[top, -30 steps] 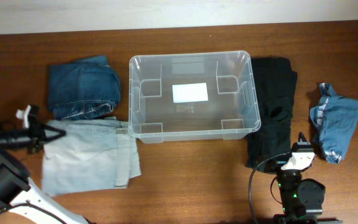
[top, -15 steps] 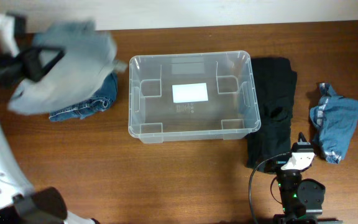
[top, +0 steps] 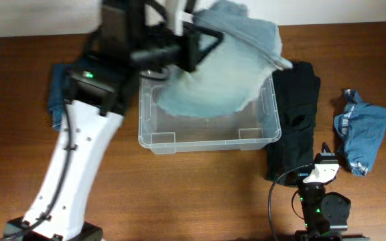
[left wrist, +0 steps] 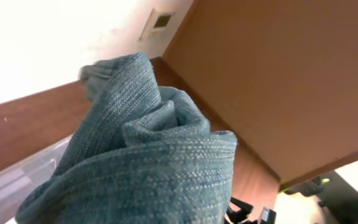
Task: Pack container
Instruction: 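Lift the light-blue jeans with the left gripper over the container, then lower the light-blue jeans into the container and release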
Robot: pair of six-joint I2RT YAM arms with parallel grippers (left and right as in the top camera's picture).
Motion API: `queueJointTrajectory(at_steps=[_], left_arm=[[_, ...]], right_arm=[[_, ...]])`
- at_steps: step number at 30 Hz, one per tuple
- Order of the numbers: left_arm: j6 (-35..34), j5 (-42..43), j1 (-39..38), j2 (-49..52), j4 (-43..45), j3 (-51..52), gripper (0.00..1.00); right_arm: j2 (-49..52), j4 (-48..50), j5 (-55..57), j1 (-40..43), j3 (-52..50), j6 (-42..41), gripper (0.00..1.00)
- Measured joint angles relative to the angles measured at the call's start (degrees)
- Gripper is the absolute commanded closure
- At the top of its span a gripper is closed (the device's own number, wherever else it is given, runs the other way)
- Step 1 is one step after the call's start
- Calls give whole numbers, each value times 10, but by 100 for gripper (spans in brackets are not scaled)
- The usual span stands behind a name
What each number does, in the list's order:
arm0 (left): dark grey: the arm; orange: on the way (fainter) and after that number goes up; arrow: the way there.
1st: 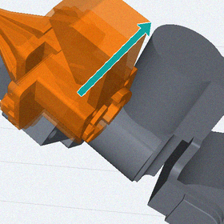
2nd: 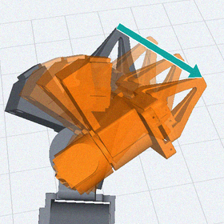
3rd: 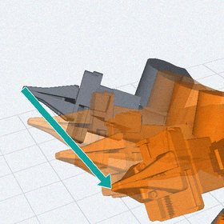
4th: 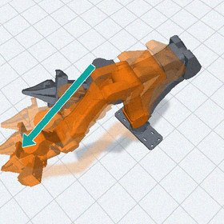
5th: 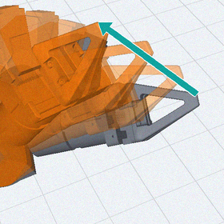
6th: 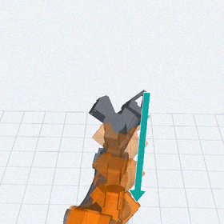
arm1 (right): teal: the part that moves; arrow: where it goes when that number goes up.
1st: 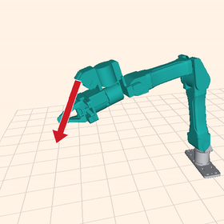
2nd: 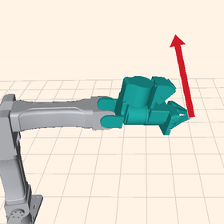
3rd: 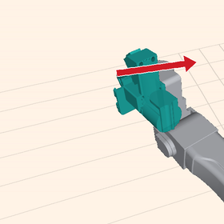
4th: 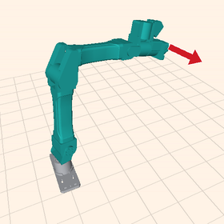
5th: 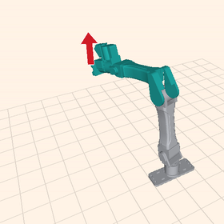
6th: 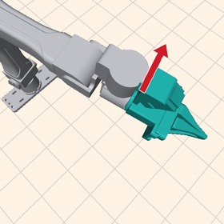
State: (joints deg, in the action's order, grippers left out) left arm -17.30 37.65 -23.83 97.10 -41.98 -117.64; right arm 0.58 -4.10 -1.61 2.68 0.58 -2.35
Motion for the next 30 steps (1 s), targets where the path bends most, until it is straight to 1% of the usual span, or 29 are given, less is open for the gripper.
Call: queueJointTrajectory(at_steps=[2, 4, 10, 17, 24, 27, 30], left_arm=[[-10, -59, -42, 8, -6, 0, 99], [-16, -90, -56, 21, -4, 0, 99], [-51, -135, -59, 79, -2, 0, 99], [-90, -146, -77, 155, 7, 0, 99], [-116, -139, -97, 175, 25, 0, 100], [-120, -139, -99, 175, 9, 0, 99], [-121, -144, -99, 176, -25, 0, 99]], right_arm=[[0, 0, 0, 0, 0, 0, 2], [0, 0, 0, 0, 0, 0, 2], [0, 0, 0, 0, 0, 0, 2], [0, 0, 0, 0, 0, 0, 1], [0, 0, 0, 0, 0, 0, 2], [0, 0, 0, 0, 0, 0, 2], [0, 0, 0, 0, 0, 0, 2]])
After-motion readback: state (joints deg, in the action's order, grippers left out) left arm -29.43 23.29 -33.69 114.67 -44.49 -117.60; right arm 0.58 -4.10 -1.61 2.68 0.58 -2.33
